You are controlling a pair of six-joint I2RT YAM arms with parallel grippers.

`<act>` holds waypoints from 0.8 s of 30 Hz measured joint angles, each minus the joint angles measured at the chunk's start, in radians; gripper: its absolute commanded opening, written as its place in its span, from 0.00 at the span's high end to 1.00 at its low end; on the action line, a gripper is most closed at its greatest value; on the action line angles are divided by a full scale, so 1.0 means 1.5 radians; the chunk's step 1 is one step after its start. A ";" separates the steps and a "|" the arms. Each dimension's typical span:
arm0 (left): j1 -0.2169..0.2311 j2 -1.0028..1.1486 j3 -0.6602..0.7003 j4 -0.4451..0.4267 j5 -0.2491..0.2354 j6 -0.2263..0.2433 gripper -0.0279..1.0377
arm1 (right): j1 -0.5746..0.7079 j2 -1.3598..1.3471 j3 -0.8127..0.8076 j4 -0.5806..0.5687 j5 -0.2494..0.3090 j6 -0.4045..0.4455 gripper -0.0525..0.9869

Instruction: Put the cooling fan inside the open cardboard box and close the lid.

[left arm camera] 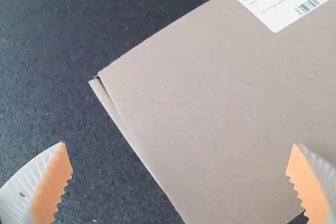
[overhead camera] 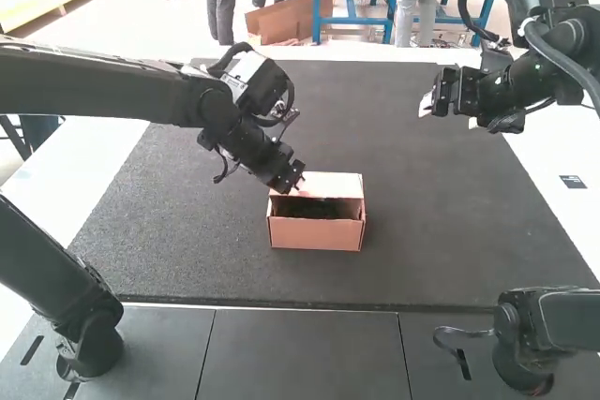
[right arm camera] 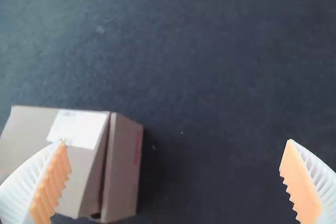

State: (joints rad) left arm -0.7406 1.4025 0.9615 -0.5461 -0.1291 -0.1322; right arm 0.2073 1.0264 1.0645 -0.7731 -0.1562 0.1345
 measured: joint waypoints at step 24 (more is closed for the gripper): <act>0.037 -0.115 0.038 0.189 0.013 -0.003 0.06 | 0.000 -0.004 -0.044 0.049 -0.029 -0.030 0.07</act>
State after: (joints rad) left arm -0.6846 1.2297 1.0183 -0.2630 -0.1101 -0.1364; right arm 0.2073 1.0206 0.9985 -0.6998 -0.1997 0.0898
